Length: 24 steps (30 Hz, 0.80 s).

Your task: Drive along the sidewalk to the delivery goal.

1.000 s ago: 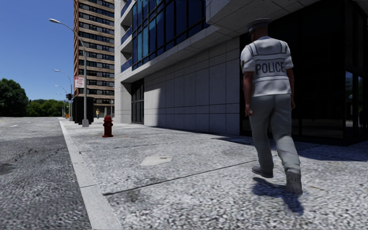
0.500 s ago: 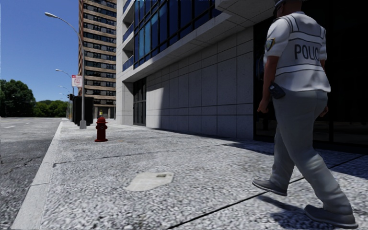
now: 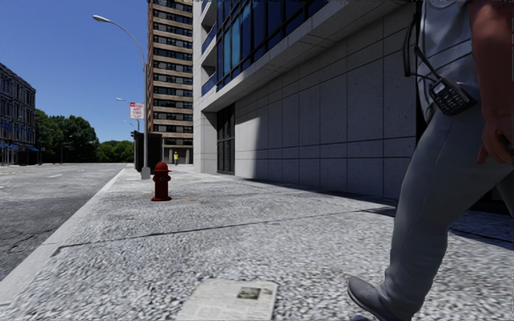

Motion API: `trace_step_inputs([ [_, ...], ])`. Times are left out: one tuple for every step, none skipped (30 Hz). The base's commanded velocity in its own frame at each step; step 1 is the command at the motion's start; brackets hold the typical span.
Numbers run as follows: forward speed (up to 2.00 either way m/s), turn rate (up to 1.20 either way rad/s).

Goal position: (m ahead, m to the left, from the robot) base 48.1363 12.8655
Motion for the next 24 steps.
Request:
trace_step_inputs([
  [1.87,1.10],
  [1.87,1.11],
  [1.87,1.11],
  [1.87,1.11],
  [1.87,1.11],
  [1.87,1.20],
  [1.87,1.20],
  [1.87,1.20],
  [1.87,1.20],
  [1.87,1.20],
  [1.87,1.20],
  [1.87,1.20],
  [1.87,1.20],
  [1.87,1.20],
  [1.87,0.27],
  [1.87,0.27],
  [1.87,0.00],
  [1.87,0.00],
  [1.87,0.00],
  [1.87,0.00],
  [1.87,0.00],
  [1.87,0.00],
  [1.87,0.00],
  [1.87,0.00],
])
